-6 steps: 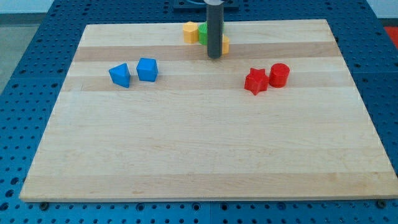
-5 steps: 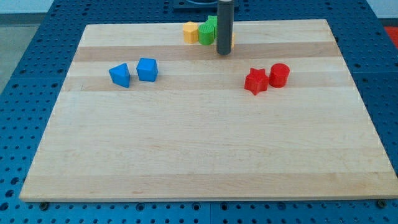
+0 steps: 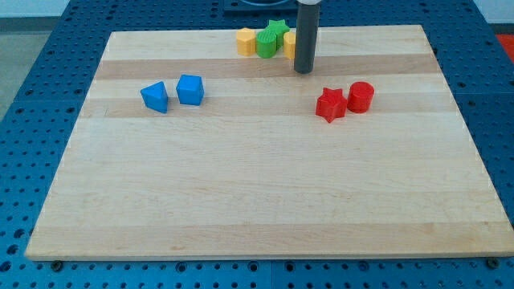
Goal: Place the blue cube towards the bottom left of the board
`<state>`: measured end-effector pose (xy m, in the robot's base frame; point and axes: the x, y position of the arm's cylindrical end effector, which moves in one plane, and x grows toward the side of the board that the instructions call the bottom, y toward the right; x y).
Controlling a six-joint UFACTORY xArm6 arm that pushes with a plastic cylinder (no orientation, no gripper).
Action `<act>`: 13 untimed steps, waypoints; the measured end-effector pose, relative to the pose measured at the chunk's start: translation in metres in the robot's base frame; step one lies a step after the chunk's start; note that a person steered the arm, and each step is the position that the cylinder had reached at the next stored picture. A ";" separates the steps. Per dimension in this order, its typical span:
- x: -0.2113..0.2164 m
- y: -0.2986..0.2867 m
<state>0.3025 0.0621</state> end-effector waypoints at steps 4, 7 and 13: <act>0.018 -0.103; 0.033 -0.175; 0.055 -0.236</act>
<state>0.3576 -0.1742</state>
